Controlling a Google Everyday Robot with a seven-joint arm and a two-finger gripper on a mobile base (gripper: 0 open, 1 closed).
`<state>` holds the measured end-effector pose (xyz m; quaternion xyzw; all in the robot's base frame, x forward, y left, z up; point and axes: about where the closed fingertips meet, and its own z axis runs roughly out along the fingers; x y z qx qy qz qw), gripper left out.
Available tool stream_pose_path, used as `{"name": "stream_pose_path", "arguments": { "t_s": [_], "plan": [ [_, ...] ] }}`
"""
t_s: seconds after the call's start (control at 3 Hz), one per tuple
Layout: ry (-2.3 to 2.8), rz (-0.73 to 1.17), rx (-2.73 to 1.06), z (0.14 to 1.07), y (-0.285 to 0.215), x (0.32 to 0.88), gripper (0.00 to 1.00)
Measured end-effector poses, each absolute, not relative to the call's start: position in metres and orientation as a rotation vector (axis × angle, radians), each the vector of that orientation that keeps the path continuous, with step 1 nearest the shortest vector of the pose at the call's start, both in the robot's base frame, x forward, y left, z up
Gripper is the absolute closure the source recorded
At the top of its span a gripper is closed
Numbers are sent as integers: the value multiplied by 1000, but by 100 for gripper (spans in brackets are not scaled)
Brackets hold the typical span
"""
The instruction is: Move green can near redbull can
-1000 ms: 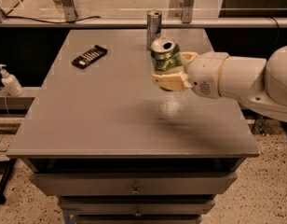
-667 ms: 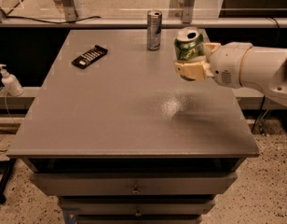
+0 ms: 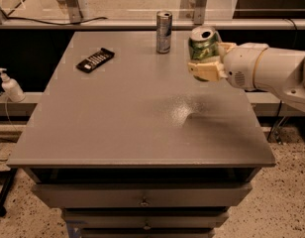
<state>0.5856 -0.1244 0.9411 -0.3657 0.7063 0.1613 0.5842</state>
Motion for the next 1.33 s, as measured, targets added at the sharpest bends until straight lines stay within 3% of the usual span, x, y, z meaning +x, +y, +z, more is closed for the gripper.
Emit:
{"name": "stream_pose_path", "arguments": {
  "t_s": [0.67, 1.33],
  "plan": [
    [1612, 358, -730, 927, -157, 677, 100],
    [1632, 466, -636, 892, -167, 757, 100]
  ]
}}
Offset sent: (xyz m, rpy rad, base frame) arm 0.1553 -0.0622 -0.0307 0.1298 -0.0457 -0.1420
